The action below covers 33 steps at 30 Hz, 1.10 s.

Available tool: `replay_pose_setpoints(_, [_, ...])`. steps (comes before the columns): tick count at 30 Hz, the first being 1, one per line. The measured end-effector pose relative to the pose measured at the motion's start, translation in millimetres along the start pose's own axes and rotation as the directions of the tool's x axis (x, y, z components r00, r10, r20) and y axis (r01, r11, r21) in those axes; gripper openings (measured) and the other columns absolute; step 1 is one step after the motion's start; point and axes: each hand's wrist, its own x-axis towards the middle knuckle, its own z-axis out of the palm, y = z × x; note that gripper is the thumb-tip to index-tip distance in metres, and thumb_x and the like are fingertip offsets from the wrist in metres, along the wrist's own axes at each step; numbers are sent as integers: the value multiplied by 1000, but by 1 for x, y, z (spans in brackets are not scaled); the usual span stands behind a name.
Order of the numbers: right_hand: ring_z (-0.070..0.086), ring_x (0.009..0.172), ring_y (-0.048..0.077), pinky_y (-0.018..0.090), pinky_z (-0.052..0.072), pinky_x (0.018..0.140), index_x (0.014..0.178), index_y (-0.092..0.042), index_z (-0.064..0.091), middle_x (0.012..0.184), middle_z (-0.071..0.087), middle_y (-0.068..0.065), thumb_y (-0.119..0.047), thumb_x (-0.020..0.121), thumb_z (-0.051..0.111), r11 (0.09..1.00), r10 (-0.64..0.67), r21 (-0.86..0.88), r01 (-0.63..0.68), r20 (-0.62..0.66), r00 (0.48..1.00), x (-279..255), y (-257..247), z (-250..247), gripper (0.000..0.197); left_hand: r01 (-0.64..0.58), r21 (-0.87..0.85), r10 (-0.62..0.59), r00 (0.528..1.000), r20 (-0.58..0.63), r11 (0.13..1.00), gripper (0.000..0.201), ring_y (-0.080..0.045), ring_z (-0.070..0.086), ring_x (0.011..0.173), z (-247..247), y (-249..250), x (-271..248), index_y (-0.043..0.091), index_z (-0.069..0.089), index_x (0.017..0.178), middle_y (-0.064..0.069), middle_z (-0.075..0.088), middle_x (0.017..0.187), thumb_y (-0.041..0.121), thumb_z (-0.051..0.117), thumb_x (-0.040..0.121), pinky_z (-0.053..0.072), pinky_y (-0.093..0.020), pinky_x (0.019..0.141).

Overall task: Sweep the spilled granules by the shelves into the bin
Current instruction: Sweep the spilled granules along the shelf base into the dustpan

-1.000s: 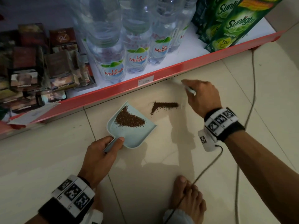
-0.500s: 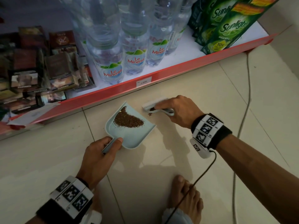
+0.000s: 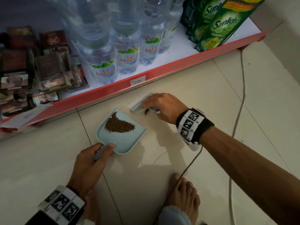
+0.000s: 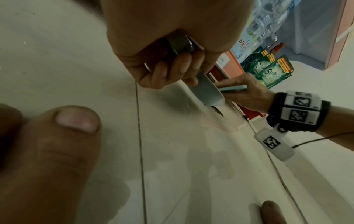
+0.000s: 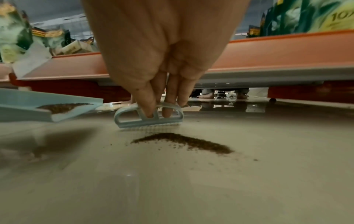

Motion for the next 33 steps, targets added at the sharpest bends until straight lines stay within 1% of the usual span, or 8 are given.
replay_pose_setpoints(3, [59, 120, 23, 39, 49, 99, 126, -29, 66, 132, 64, -2, 0, 82, 59, 999, 19, -38, -19, 20, 1000, -21, 19, -4, 54, 17, -7, -18, 1000, -11, 1000, 32, -1, 44, 42, -2, -3, -2, 17, 69, 67, 9, 50, 42, 39, 63, 89, 40, -28, 56])
replay_pose_setpoints(7, [68, 99, 30, 40, 56, 78, 122, -30, 68, 118, 71, 1, -12, 89, 62, 996, 67, -39, -76, -190, 980, -32, 25, -8, 38, 24, 8, -24, 1000, -3, 1000, 32, -1, 44, 43, -1, -3, -4, 18, 69, 66, 9, 51, 42, 39, 62, 90, 40, -28, 56])
replay_pose_setpoints(12, [73, 73, 22, 39, 60, 73, 104, -19, 77, 91, 78, 2, -18, 84, 63, 927, 292, 357, -117, -487, 823, -6, -6, -6, 24, 23, 13, -23, 1000, -7, 1000, 33, -2, 43, 42, -1, -2, -6, 16, 68, 67, 7, 49, 42, 40, 63, 89, 39, -27, 54])
replay_pose_setpoints(15, [72, 65, 12, 34, 62, 68, 95, -10, 78, 83, 78, 2, -18, 82, 71, 780, 451, 605, -158, -370, 812, 8, -27, 5, 17, 7, 36, -6, 1000, -16, 999, 32, -1, 44, 42, -3, 0, -7, 17, 68, 66, 8, 51, 43, 39, 62, 90, 39, -27, 53])
replay_pose_setpoints(19, [75, 80, 14, 34, 63, 69, 104, -5, 74, 98, 77, 9, -8, 83, 74, 546, 507, 802, -243, -85, 858, 16, -42, 25, 21, 3, 54, -2, 1000, -20, 999, 31, -2, 46, 43, -5, -1, -10, 18, 68, 68, 11, 54, 44, 37, 61, 91, 40, -26, 54])
replay_pose_setpoints(22, [75, 82, 15, 35, 63, 73, 102, -3, 74, 100, 76, 10, -6, 82, 76, 592, 495, 753, -286, -60, 867, 10, -34, 30, 20, 5, 63, -4, 1000, -16, 998, 31, -9, 48, 48, -5, -2, -11, 18, 68, 68, 12, 54, 44, 37, 61, 91, 40, -28, 55])
replay_pose_setpoints(26, [73, 70, 21, 37, 62, 72, 95, -7, 79, 86, 78, 8, -18, 81, 73, 816, 483, 489, -310, -281, 829, -8, -4, 18, 19, 20, 23, -20, 1000, -2, 1000, 32, -4, 43, 43, -2, -1, -9, 17, 68, 67, 8, 49, 42, 39, 61, 90, 38, -27, 54])
replay_pose_setpoints(33, [73, 65, 11, 36, 63, 67, 97, -9, 76, 82, 76, 4, -13, 79, 75, 697, 603, 667, -262, -348, 718, -31, 29, -3, 18, -3, -5, 3, 999, 34, 1000, 32, -1, 43, 42, 7, 5, -2, 17, 69, 69, 11, 51, 42, 39, 62, 90, 39, -27, 55])
